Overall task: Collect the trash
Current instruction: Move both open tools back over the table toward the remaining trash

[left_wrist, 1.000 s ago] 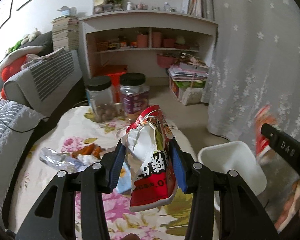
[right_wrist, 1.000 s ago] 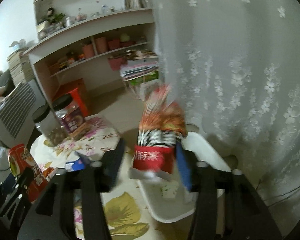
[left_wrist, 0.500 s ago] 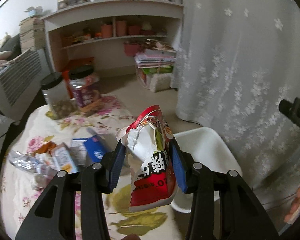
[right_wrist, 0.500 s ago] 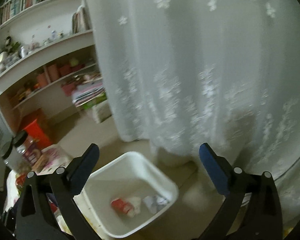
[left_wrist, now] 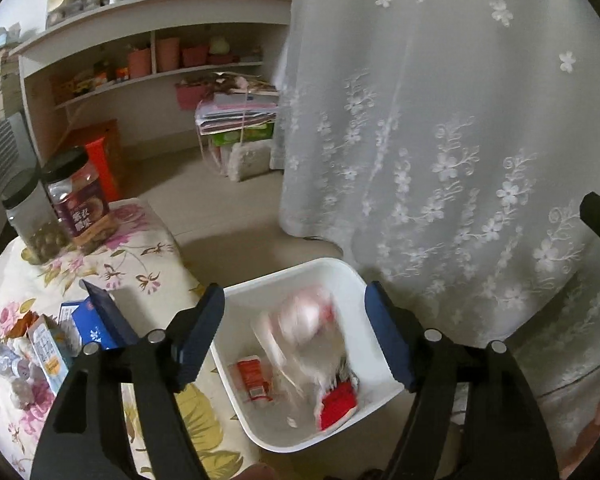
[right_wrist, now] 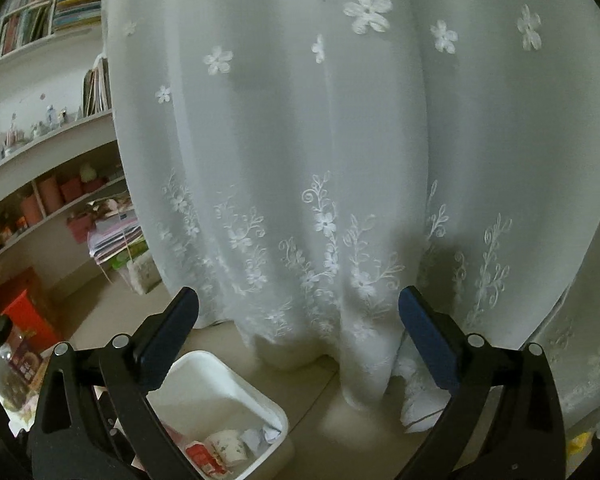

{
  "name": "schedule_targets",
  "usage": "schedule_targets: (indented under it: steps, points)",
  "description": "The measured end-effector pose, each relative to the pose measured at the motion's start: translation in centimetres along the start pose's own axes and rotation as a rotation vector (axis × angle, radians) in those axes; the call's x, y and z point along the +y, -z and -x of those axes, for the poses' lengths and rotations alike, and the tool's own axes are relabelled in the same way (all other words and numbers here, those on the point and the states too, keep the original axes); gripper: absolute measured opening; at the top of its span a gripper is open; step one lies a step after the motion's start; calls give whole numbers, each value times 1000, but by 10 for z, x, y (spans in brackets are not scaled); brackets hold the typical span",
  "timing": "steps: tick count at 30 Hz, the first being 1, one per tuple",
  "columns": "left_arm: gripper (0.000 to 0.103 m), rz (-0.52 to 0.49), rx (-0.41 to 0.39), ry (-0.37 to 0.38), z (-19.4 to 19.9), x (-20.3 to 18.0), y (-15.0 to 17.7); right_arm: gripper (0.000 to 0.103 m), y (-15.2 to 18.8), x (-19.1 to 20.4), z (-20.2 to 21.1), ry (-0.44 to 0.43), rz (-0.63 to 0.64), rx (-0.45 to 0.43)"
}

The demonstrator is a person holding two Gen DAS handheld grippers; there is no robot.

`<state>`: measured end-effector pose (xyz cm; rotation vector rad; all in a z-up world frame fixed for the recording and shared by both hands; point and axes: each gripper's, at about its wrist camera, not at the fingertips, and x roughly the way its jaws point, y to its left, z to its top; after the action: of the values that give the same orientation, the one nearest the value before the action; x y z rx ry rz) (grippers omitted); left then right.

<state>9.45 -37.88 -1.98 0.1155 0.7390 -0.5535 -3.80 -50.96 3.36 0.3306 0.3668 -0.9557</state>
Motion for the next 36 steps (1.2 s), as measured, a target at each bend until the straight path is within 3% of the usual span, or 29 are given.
schedule_targets:
  steps: [10,14,19,36]
  points:
    - [77,-45,-88,-61,32,14,2,96,9,20,15,-24,74,-79]
    - [79,-51,-170,-125,53,28,4,96,17,33,27,-38,108,-134]
    - [89,21,-234,-220,71,58,12,96,29,53,31,-52,157,-119]
    - [90,171,-175,-373,99,155,30,96,71,135,58,-178,263,-61]
